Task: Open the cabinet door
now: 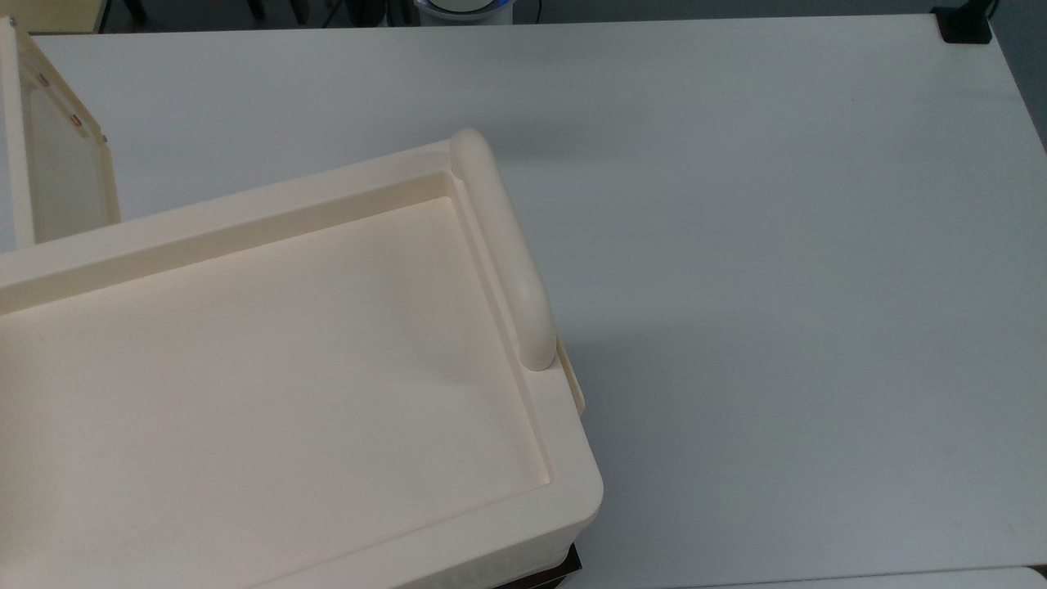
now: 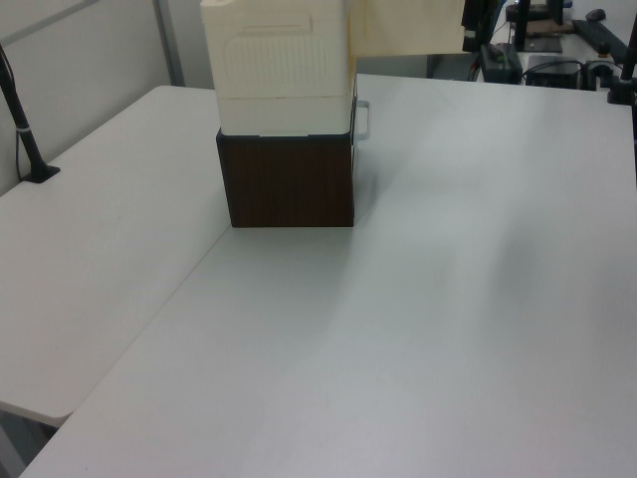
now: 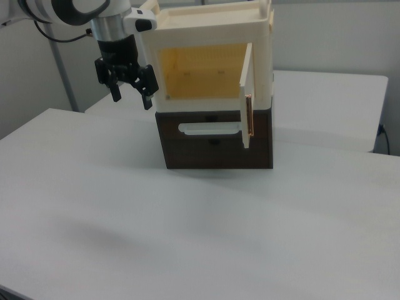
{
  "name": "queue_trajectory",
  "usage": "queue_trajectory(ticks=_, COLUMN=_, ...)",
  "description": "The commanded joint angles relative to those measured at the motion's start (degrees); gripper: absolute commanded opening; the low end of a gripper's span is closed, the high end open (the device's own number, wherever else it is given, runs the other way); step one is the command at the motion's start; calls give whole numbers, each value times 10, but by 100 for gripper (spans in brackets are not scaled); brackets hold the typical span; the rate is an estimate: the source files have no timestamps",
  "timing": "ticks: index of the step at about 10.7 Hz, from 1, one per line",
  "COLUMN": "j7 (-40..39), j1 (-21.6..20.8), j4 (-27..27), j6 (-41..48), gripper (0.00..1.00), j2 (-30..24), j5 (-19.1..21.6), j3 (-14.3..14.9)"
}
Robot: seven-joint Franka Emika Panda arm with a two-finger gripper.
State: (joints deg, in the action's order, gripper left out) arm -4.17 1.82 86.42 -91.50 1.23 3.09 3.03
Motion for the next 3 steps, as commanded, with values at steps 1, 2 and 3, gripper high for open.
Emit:
queue_trajectory(ticks=1, j7=2, j1=-10, j4=5, j6=-10, gripper=100, j2=-8, j5=-15, j3=6)
queue_trajectory(ticks=2, j7=2, j1=-10, j4=6, j6=-10, gripper=100, j2=-7, j5=-16, j3=4)
queue_trajectory(ticks=3, j7=2, j1=-10, j4=5, j6=-10, gripper=100, j2=-7, j5=-16, j3=4)
